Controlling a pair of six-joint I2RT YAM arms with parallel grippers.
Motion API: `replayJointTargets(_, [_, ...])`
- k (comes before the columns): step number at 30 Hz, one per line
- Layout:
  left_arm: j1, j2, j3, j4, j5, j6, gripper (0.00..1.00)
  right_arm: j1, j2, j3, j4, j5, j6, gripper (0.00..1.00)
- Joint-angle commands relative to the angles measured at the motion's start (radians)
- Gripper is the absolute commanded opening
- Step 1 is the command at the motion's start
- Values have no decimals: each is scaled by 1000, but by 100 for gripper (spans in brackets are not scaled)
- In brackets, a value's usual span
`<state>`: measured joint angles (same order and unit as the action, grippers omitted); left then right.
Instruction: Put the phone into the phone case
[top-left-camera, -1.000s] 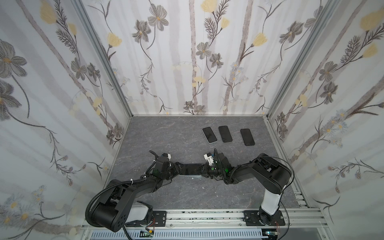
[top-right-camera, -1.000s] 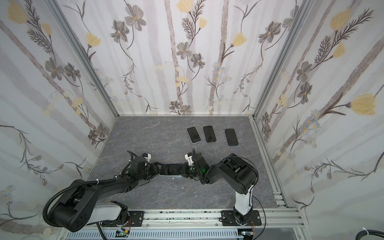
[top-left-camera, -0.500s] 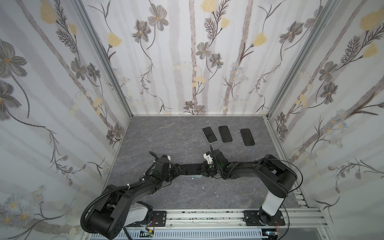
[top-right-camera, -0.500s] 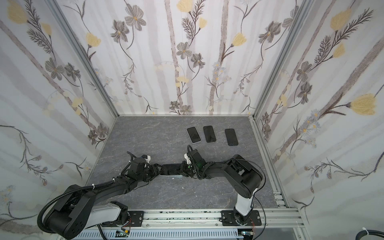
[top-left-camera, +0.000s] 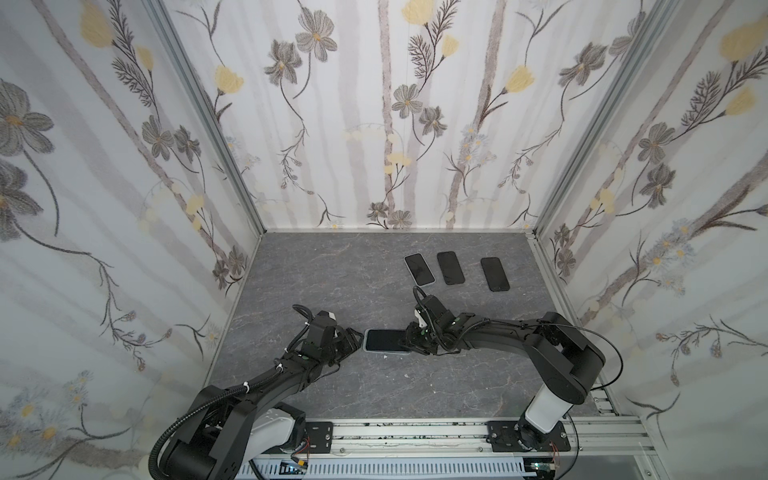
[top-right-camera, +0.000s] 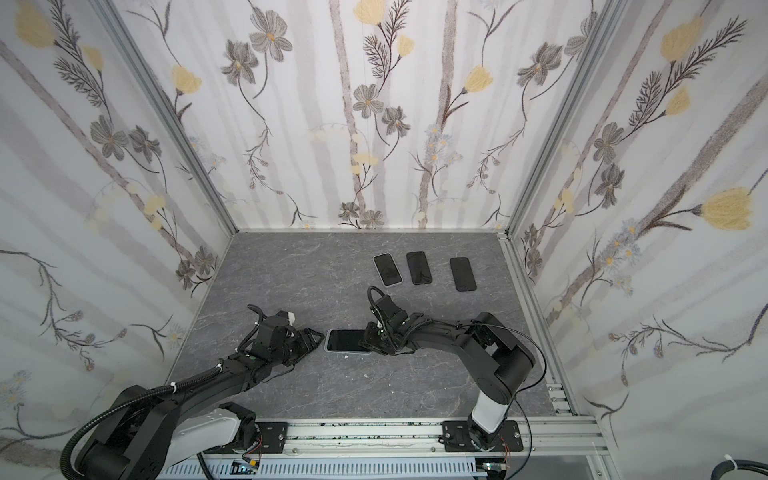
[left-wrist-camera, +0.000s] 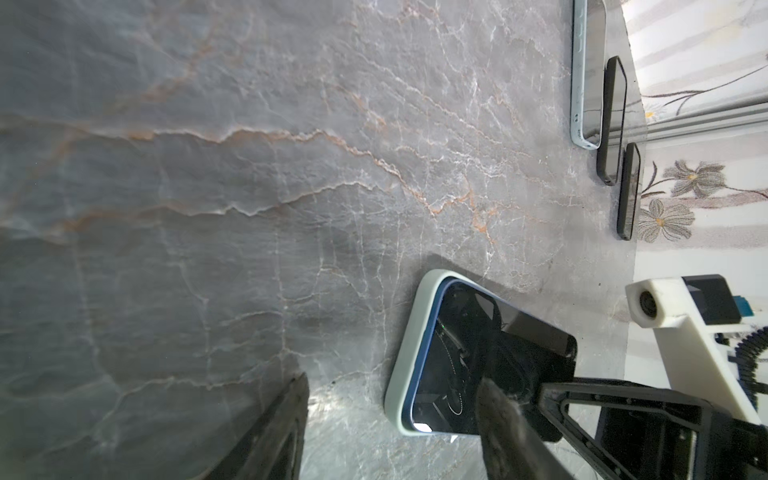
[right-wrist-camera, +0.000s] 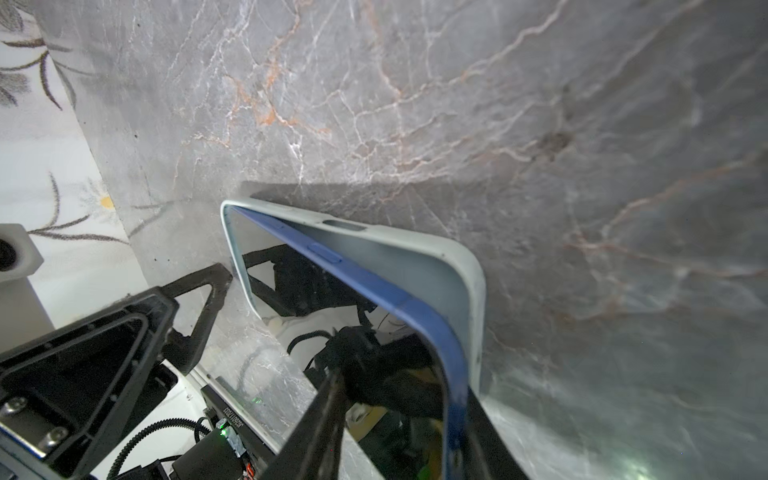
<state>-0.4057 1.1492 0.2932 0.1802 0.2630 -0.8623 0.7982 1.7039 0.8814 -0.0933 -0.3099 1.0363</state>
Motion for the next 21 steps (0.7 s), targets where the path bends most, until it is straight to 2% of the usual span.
replayJointTargets(1, [2,3,30,-37,-28,48,64,1,-19,36,-125,45,-38,41])
replayJointTargets(10, [2,94,111,-50,21,127,62,-9,-82,63,-276,104,-106,43])
replayJointTargets(14, [0,147,132,-34,63,129,56,-33,-101,35,-256,101,-133,39])
replayJointTargets(21, [-11,228,167,-27,134,147,50,-48,-47,24,-192,41,-159,31])
